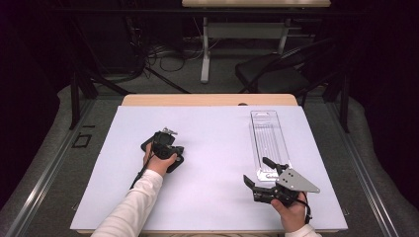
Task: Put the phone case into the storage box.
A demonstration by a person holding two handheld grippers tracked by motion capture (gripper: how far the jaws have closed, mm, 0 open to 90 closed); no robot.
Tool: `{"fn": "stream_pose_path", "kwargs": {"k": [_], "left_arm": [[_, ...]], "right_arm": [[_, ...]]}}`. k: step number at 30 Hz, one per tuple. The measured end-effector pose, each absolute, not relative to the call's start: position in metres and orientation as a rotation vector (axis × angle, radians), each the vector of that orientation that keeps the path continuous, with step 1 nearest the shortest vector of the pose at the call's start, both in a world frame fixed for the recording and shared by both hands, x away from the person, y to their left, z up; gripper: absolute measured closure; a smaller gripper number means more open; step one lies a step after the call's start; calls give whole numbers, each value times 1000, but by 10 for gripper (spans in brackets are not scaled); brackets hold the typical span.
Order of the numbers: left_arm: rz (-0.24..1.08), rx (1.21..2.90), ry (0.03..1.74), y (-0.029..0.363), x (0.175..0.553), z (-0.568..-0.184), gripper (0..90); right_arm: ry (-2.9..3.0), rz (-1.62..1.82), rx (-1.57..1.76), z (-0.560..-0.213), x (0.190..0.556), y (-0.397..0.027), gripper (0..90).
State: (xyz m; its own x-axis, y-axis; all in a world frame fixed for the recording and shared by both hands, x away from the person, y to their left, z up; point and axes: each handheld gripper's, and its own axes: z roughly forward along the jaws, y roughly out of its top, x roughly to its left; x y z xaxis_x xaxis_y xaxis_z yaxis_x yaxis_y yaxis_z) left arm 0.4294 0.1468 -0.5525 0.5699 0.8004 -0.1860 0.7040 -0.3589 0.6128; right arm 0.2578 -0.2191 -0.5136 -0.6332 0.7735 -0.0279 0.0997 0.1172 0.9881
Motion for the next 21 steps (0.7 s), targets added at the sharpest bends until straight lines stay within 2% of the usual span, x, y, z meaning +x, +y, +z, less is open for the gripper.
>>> {"fn": "stream_pose_path", "kwargs": {"k": [21], "left_arm": [[173,2220,1118,147,397,-550,900]], "right_arm": [[1836,1565,851,-513,257,-219,137]]}}
